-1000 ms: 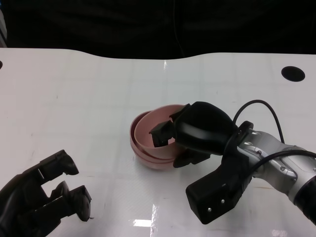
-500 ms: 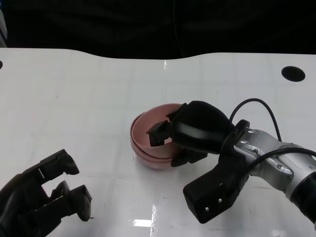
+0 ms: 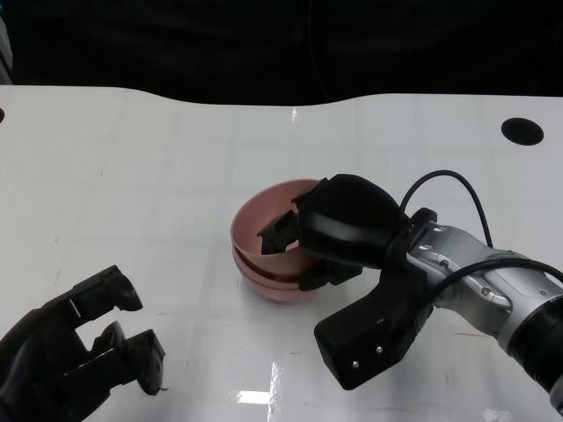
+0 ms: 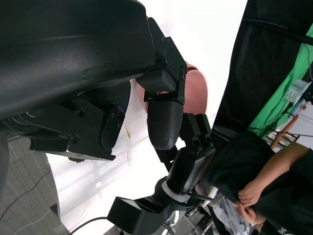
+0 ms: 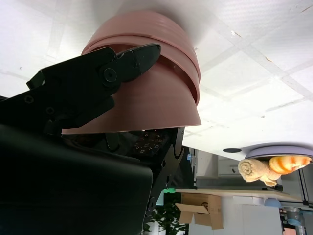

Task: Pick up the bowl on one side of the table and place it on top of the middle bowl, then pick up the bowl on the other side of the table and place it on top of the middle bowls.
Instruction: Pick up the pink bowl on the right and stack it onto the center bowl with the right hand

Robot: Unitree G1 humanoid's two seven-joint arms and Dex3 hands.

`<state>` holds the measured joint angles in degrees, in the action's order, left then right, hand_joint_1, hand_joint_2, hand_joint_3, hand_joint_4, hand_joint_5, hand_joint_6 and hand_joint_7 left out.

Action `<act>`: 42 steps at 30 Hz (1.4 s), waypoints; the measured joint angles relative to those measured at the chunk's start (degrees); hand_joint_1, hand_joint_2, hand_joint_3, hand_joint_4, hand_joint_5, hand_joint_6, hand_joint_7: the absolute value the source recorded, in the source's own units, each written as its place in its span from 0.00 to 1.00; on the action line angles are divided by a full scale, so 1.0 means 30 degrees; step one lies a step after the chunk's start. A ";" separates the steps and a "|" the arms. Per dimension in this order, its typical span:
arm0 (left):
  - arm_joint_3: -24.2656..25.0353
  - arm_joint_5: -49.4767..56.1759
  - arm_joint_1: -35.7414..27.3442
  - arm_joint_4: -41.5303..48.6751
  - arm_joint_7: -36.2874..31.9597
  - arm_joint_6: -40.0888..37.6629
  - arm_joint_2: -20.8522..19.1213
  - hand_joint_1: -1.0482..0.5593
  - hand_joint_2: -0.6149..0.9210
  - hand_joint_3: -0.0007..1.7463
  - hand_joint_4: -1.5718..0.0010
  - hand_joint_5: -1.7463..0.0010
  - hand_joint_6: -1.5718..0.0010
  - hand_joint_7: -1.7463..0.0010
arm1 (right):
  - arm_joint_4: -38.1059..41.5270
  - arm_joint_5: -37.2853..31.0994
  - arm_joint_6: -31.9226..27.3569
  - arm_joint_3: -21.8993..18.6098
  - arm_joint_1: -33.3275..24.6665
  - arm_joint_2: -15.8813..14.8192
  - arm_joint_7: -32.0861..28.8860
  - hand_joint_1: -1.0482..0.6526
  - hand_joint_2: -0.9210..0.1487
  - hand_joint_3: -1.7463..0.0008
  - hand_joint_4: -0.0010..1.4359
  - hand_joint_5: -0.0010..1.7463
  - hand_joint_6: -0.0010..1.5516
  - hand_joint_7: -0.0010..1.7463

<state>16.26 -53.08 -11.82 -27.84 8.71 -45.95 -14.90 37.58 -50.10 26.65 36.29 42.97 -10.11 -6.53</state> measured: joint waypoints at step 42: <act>-0.0036 0.0016 -0.0033 -0.0114 -0.0065 0.0002 0.0020 0.69 1.00 0.83 0.39 0.00 0.60 0.00 | 0.3098 -0.0789 -0.0196 0.1605 -0.0143 0.0097 0.0503 0.01 0.00 0.58 0.00 0.00 0.00 0.00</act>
<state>16.15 -53.03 -11.92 -28.18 8.51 -45.95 -14.84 46.88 -52.47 26.06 41.11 42.55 -9.82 -5.02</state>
